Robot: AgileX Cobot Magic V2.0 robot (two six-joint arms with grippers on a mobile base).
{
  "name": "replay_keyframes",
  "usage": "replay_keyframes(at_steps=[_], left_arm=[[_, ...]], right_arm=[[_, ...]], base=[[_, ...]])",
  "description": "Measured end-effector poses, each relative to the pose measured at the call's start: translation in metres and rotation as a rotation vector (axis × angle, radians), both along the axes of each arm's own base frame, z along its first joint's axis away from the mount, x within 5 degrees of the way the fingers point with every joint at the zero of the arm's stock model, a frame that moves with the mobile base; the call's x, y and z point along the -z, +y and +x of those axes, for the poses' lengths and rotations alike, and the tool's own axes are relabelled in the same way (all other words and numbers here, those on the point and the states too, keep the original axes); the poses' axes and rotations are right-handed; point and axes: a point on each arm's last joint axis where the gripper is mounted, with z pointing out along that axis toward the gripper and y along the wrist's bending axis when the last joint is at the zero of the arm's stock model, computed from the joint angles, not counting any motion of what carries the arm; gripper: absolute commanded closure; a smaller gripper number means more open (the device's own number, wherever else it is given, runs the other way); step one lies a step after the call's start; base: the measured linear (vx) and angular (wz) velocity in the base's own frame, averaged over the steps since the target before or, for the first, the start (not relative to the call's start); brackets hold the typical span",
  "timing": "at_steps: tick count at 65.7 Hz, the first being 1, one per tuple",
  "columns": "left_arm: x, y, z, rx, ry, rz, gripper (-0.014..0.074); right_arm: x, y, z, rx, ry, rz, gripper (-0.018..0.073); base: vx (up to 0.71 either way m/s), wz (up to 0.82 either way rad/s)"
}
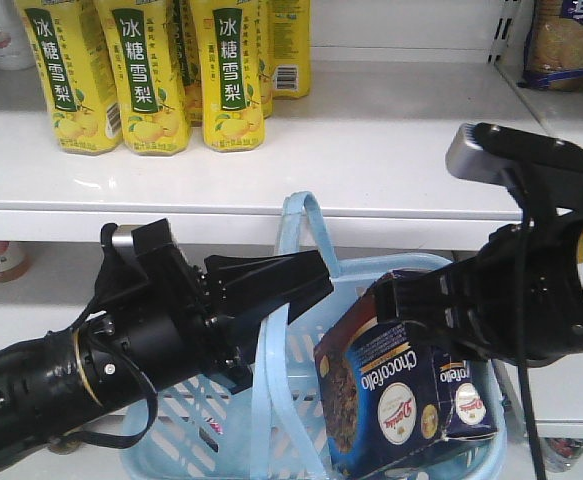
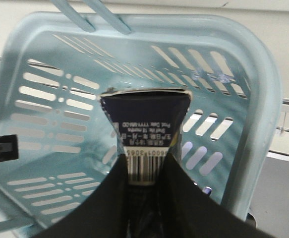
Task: Left arm holds basket, right arm returns cookies
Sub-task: 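Close the right gripper on the cookie box and lift it out, then move the held cookie box with the right gripper onto the upper shelf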
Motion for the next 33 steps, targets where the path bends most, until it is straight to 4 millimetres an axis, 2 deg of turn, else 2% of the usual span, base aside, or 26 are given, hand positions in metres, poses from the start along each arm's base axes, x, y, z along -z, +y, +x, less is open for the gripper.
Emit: replay_keyframes(at_steps=[33], left_arm=[[0.000, 0.000, 0.000, 0.000, 0.000, 0.000, 0.0596]], right_arm=[[-0.034, -0.030, -0.037, 0.002, -0.124, 0.124, 0.0570]], base=[[0.00, 0.00]])
